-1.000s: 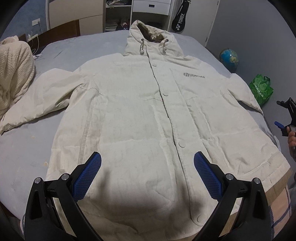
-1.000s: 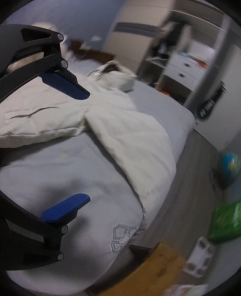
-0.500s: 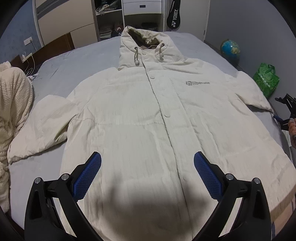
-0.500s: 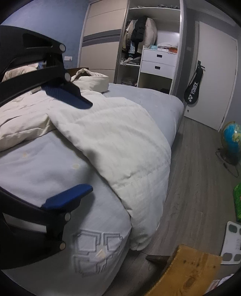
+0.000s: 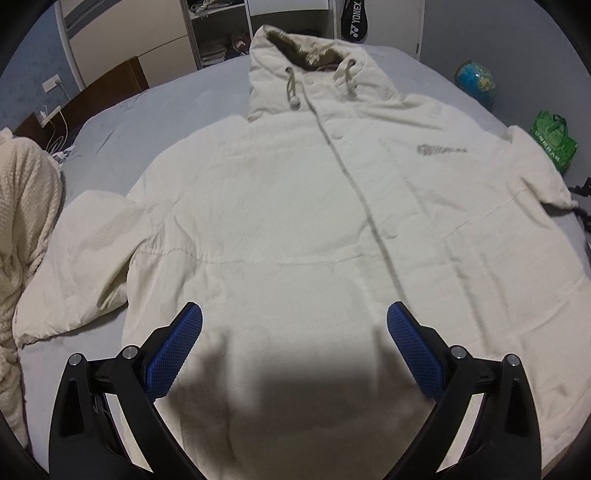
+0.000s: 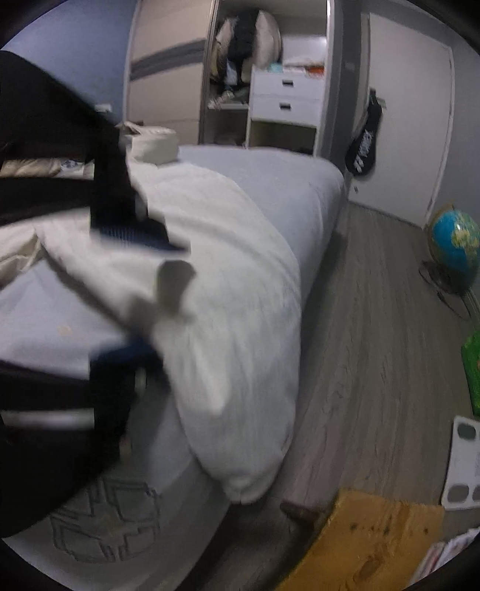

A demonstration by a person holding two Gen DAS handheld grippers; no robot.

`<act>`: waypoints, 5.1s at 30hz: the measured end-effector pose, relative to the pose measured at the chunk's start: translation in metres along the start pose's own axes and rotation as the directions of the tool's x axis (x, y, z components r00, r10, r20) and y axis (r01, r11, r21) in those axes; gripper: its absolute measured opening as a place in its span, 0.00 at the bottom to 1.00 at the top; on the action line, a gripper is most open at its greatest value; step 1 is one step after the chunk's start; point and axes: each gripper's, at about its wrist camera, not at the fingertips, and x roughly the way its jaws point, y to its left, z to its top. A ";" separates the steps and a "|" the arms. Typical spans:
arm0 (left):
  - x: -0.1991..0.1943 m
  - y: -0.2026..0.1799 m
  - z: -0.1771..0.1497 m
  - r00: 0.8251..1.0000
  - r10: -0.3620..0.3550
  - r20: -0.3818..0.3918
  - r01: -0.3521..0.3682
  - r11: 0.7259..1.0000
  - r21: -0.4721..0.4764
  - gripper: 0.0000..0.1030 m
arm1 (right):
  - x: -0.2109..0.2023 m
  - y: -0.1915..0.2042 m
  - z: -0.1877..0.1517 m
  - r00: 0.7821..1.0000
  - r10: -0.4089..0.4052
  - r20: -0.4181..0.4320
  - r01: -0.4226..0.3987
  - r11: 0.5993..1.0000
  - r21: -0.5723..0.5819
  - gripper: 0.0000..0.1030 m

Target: Fold large clothes

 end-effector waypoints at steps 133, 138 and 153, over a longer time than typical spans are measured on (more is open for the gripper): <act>0.026 -0.027 0.118 0.995 -0.023 0.100 0.039 0.986 -0.164 0.13 | 0.039 0.093 -0.251 0.997 -0.044 0.065 0.069 0.875 -0.479 0.64; 0.035 -0.010 0.098 0.996 -0.053 0.074 0.068 0.974 -0.218 0.11 | 0.041 0.095 -0.253 0.996 -0.057 0.073 0.085 0.865 -0.495 0.64; 0.054 0.021 0.052 0.996 -0.084 0.005 0.082 0.955 -0.285 0.28 | 0.041 0.105 -0.263 0.990 -0.089 0.110 0.136 0.807 -0.574 0.66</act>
